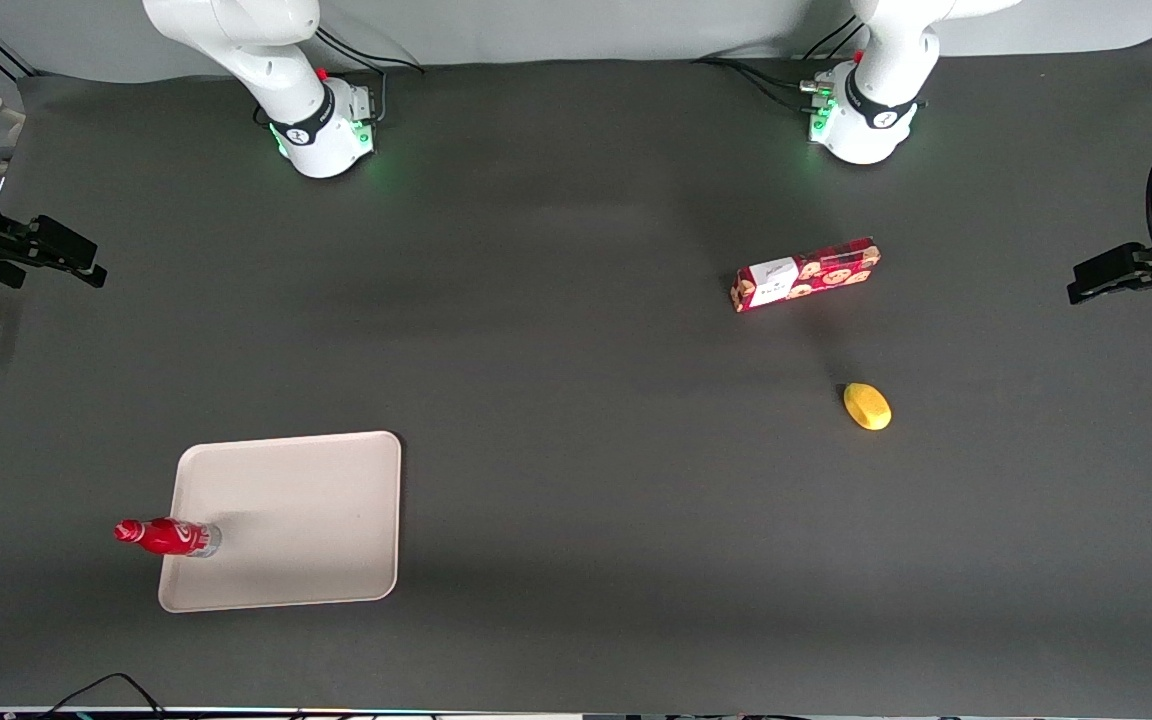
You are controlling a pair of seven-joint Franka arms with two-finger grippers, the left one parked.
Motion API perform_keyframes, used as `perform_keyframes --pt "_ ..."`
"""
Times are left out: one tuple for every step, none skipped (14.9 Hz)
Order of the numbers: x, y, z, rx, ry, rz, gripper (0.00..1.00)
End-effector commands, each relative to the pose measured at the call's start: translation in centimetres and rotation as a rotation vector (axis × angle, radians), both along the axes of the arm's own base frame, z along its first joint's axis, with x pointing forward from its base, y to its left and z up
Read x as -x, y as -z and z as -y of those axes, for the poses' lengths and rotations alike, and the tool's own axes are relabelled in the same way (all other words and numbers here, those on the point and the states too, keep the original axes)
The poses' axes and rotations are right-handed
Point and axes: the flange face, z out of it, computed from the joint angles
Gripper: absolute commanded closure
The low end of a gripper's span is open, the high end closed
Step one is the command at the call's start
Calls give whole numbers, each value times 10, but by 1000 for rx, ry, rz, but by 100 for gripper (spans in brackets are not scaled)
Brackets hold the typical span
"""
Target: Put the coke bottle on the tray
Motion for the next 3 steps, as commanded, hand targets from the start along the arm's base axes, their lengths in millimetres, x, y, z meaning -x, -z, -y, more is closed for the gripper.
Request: perform_keyframes --pt "1 1 -3 -16 17 -9 0" --pt "0 0 -3 -16 17 -8 0" --pt "-1 1 -3 -16 17 -8 0"
